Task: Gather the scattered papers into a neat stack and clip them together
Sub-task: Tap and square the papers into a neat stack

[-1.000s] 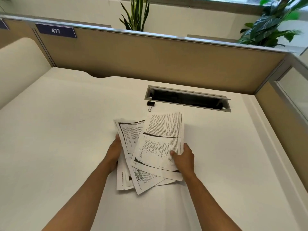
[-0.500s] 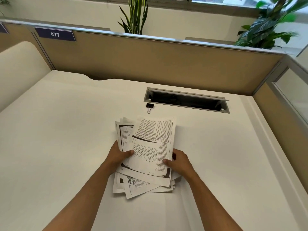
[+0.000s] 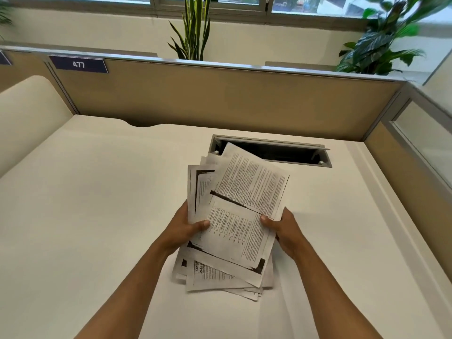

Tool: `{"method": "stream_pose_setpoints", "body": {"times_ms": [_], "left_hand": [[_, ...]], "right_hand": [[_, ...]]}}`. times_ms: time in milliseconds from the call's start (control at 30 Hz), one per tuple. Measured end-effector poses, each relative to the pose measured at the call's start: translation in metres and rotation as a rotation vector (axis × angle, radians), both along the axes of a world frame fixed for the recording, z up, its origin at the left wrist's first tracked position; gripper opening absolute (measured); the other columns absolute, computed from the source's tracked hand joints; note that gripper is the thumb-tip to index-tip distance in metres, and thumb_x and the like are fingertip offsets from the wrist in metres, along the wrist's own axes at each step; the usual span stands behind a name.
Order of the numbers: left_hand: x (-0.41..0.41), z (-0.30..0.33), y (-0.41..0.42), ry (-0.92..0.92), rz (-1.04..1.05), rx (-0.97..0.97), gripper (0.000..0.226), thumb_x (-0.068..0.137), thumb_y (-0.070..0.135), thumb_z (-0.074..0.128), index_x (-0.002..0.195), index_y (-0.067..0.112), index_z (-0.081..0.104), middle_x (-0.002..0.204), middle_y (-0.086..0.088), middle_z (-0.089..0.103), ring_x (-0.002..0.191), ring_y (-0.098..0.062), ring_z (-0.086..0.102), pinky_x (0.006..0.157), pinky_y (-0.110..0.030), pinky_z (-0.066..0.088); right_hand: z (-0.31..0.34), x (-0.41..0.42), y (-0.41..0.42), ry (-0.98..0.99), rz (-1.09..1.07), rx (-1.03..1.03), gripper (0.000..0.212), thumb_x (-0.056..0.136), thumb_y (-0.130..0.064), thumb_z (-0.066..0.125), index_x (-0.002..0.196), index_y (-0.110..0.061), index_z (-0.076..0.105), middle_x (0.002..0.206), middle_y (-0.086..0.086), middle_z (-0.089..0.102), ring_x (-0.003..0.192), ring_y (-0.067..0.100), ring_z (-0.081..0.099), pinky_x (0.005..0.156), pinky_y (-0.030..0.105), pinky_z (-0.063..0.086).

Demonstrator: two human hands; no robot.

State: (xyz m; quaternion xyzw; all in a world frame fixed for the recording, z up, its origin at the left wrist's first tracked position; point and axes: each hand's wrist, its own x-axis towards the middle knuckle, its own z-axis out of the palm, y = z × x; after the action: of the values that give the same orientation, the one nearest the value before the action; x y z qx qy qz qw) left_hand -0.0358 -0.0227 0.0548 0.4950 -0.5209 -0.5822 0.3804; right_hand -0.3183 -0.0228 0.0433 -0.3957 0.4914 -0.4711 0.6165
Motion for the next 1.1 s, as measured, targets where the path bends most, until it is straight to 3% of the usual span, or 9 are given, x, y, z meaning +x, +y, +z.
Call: {"method": "stream_pose_setpoints", "body": {"times_ms": [100,267,433,533,633,800,900,1000,1100], "left_hand": [[-0.010,0.016,-0.004,-0.038,0.041,-0.063,0.051,0.083,0.014,0.073,0.124,0.030,0.049,0.122,-0.001,0.066,0.110,-0.023,0.066,0.086,-0.043,0.059],[-0.024,0.058,-0.017,-0.066,0.133,-0.224,0.043,0.087,0.008,0.067,0.120,0.026,0.048,0.117,0.000,0.065,0.108,-0.021,0.064,0.088,-0.048,0.057],[-0.033,0.091,-0.025,-0.067,0.152,-0.362,0.060,0.077,0.018,0.073,0.128,0.024,0.043,0.120,-0.001,0.062,0.108,-0.022,0.064,0.082,-0.041,0.058],[-0.039,0.089,-0.024,-0.047,0.126,-0.379,0.059,0.079,0.009,0.075,0.120,0.034,0.040,0.115,0.005,0.058,0.105,-0.018,0.063,0.079,-0.033,0.059],[-0.048,0.076,-0.019,-0.113,0.204,-0.363,0.060,0.083,0.004,0.072,0.119,0.035,0.036,0.110,0.014,0.053,0.103,-0.014,0.059,0.076,-0.029,0.058],[-0.056,0.066,-0.015,-0.027,0.334,-0.353,0.057,0.083,-0.007,0.067,0.117,0.027,0.037,0.106,0.013,0.054,0.100,-0.014,0.059,0.062,-0.012,0.055],[-0.056,0.064,-0.012,0.019,0.333,-0.341,0.059,0.078,-0.004,0.067,0.120,0.025,0.038,0.108,0.010,0.056,0.101,-0.016,0.060,0.068,-0.018,0.059],[-0.058,0.061,-0.011,-0.001,0.329,-0.322,0.057,0.081,-0.007,0.066,0.121,0.023,0.038,0.107,0.009,0.055,0.100,-0.015,0.061,0.072,-0.020,0.058],[-0.058,0.060,-0.012,0.016,0.338,-0.332,0.054,0.080,-0.004,0.066,0.119,0.022,0.039,0.110,0.004,0.057,0.101,-0.018,0.062,0.069,-0.017,0.059]], "right_hand": [[0.026,0.003,-0.005,0.098,-0.094,-0.104,0.047,0.079,-0.002,0.071,0.124,-0.007,0.056,0.119,0.010,0.068,0.109,0.025,0.065,0.093,0.049,0.052],[0.083,0.004,-0.009,0.205,-0.190,-0.327,0.039,0.085,-0.001,0.066,0.121,-0.011,0.056,0.118,0.004,0.067,0.109,0.020,0.064,0.089,0.043,0.056],[0.112,-0.001,-0.006,0.284,-0.207,-0.481,0.046,0.076,-0.006,0.071,0.111,-0.030,0.051,0.114,-0.001,0.063,0.108,0.021,0.063,0.081,0.037,0.058],[0.097,-0.002,-0.002,0.334,-0.163,-0.441,0.060,0.068,-0.008,0.067,0.121,-0.025,0.044,0.114,0.002,0.060,0.108,0.020,0.061,0.080,0.035,0.059],[0.077,0.007,0.003,0.356,-0.208,-0.379,0.060,0.071,0.000,0.064,0.121,-0.024,0.041,0.113,0.000,0.058,0.106,0.018,0.060,0.081,0.039,0.059],[0.067,0.017,0.008,0.346,-0.315,-0.389,0.051,0.068,-0.007,0.062,0.108,-0.030,0.042,0.106,-0.007,0.058,0.097,0.007,0.062,0.069,0.025,0.060],[0.062,0.017,0.009,0.315,-0.329,-0.406,0.054,0.065,-0.006,0.061,0.113,-0.019,0.041,0.105,-0.004,0.058,0.095,0.001,0.062,0.067,0.022,0.059],[0.057,0.020,0.009,0.325,-0.313,-0.379,0.059,0.067,-0.007,0.060,0.121,-0.017,0.041,0.110,-0.002,0.057,0.101,0.012,0.060,0.072,0.025,0.059],[0.052,0.020,0.007,0.274,-0.363,-0.366,0.046,0.069,-0.004,0.057,0.110,-0.022,0.045,0.109,0.000,0.060,0.102,0.017,0.063,0.077,0.030,0.059]]}}
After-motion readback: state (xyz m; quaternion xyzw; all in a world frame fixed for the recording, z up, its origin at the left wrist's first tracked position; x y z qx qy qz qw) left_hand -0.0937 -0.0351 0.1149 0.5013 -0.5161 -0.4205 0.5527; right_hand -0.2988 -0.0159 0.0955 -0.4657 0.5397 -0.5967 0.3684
